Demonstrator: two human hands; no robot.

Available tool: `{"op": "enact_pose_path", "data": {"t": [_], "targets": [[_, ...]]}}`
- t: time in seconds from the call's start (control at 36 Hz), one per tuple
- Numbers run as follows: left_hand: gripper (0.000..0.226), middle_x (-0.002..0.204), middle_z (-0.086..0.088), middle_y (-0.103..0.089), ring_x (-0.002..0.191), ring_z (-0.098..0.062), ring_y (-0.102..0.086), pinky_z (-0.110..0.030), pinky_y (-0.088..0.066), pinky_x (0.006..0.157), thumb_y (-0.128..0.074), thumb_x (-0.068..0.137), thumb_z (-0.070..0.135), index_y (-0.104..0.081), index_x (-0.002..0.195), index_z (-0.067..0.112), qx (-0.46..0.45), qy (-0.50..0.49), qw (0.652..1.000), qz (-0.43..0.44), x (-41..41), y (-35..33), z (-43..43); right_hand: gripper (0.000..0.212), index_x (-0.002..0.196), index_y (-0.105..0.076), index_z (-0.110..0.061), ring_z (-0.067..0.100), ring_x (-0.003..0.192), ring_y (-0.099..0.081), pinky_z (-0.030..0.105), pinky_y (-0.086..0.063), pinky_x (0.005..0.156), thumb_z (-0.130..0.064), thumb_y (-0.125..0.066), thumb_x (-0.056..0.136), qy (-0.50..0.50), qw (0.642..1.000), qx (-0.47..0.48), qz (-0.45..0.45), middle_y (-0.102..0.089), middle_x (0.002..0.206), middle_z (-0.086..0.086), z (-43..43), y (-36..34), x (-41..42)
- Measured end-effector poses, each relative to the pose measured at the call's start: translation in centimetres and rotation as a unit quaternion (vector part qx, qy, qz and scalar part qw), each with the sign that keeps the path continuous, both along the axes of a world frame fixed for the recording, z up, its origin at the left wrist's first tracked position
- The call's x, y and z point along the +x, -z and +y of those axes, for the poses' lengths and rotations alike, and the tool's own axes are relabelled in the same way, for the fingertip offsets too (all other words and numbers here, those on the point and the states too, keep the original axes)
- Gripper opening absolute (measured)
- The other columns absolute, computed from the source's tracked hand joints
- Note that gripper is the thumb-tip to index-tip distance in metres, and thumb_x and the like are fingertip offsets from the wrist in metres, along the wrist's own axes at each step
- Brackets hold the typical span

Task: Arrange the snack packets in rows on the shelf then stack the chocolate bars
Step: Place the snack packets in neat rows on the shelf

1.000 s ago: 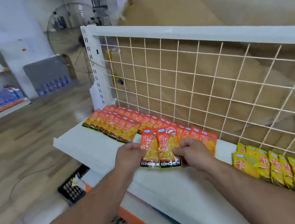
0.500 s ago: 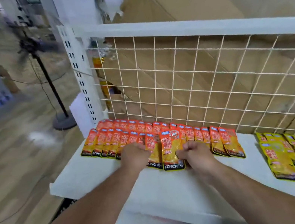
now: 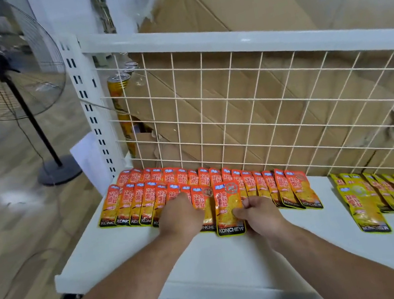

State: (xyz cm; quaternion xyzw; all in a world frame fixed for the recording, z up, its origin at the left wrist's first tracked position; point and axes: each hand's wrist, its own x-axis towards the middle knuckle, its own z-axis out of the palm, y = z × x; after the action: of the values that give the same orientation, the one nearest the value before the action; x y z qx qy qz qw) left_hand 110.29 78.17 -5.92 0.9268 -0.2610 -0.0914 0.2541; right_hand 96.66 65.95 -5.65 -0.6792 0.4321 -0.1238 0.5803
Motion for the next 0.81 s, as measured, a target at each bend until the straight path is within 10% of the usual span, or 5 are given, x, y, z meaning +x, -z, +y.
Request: {"op": "enact_pose_path", "data": {"t": [0.39,0.81], "targets": [[0.028,0.094,-0.002,-0.068,0.088,-0.024,-0.065,-0.031,-0.049,0.066,-0.061,0.091,0.042,-0.057,0.102,0.016,-0.008,0.019,0.999,-0.033,0.7,-0.6,0.7,0.024,0.076,-0.05,-0.011,0.019,0.043,-0.05,0.025,-0.041,0.041,-0.005,-0.07,0.087,-0.02,0.999,-0.005,0.049,-0.056,0.072,0.013,0.1,-0.4,2.8],[0.02,0.084,0.003,-0.067,0.069,-0.014,-0.054,-0.025,-0.038,0.057,-0.057,0.094,0.038,-0.057,0.102,0.02,-0.026,0.043,0.992,-0.111,0.2,-1.1,2.1,0.033,0.094,-0.064,-0.014,0.027,0.082,-0.064,0.028,-0.047,0.066,-0.042,-0.048,0.092,-0.065,0.928,-0.257,0.262,-0.07,0.092,0.005,0.2,0.7,4.3]]}}
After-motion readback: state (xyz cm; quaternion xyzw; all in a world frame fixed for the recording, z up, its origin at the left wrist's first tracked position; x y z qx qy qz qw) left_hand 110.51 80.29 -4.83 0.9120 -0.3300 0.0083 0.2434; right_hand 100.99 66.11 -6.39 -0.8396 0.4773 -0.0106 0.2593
